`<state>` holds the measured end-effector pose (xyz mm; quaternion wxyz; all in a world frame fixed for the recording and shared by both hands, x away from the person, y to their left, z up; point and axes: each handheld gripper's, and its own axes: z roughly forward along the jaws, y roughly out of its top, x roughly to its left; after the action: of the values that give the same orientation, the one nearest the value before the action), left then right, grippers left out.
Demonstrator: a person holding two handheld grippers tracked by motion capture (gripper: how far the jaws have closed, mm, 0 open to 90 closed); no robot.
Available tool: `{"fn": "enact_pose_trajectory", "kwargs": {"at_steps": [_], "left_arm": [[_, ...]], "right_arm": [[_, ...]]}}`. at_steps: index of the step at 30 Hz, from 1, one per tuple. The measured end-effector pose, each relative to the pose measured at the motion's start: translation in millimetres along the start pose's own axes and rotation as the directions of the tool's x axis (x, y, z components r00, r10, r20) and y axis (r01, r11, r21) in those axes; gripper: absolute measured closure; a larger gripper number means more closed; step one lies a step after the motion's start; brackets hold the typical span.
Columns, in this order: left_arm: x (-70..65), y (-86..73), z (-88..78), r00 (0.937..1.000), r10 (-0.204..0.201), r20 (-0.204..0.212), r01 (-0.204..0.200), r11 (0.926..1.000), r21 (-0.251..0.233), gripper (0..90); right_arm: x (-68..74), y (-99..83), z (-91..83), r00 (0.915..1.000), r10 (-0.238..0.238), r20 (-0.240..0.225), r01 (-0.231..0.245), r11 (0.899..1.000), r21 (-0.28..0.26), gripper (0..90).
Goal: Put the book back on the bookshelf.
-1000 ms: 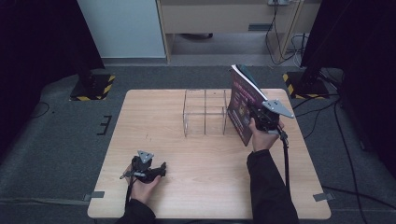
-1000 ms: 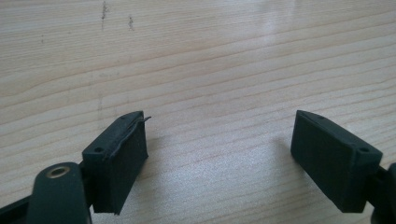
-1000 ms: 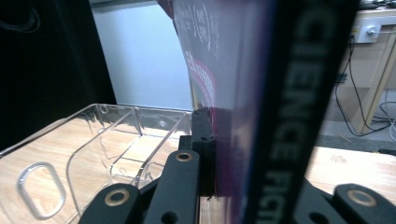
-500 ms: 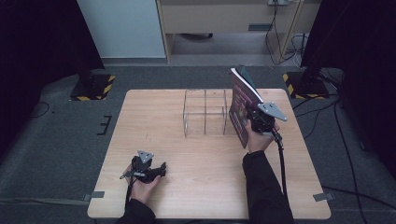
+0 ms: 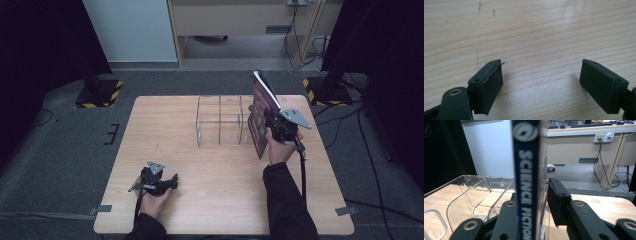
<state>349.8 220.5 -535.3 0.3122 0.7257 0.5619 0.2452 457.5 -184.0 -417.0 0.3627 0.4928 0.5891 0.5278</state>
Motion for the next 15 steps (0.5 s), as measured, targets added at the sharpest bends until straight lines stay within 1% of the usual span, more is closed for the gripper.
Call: {"fn": "enact_pose_trajectory", "kwargs": {"at_steps": [3,6,11,15], "left_arm": [[0.0,0.0,0.0,1.0000,0.000,0.000,0.000,1.0000,0.000,17.4],[0.0,0.0,0.0,1.0000,0.000,0.000,0.000,1.0000,0.000,17.4],[0.0,0.0,0.0,1.0000,0.000,0.000,0.000,1.0000,0.000,17.4],[0.1,0.0,-0.1,1.0000,0.002,0.000,-0.002,1.0000,0.002,17.4]], "right_arm": [[-0.3,1.1,-1.2,1.0000,-0.006,-0.001,0.006,1.000,-0.006,67.9],[-1.0,2.3,-2.8,1.0000,-0.010,-0.001,0.009,1.000,-0.016,62.3],[-3.7,4.6,-6.0,0.9997,-0.023,0.005,0.023,0.999,-0.034,48.7],[-6.0,6.1,-8.4,0.9995,-0.023,-0.021,0.022,0.999,-0.046,35.9]]}}
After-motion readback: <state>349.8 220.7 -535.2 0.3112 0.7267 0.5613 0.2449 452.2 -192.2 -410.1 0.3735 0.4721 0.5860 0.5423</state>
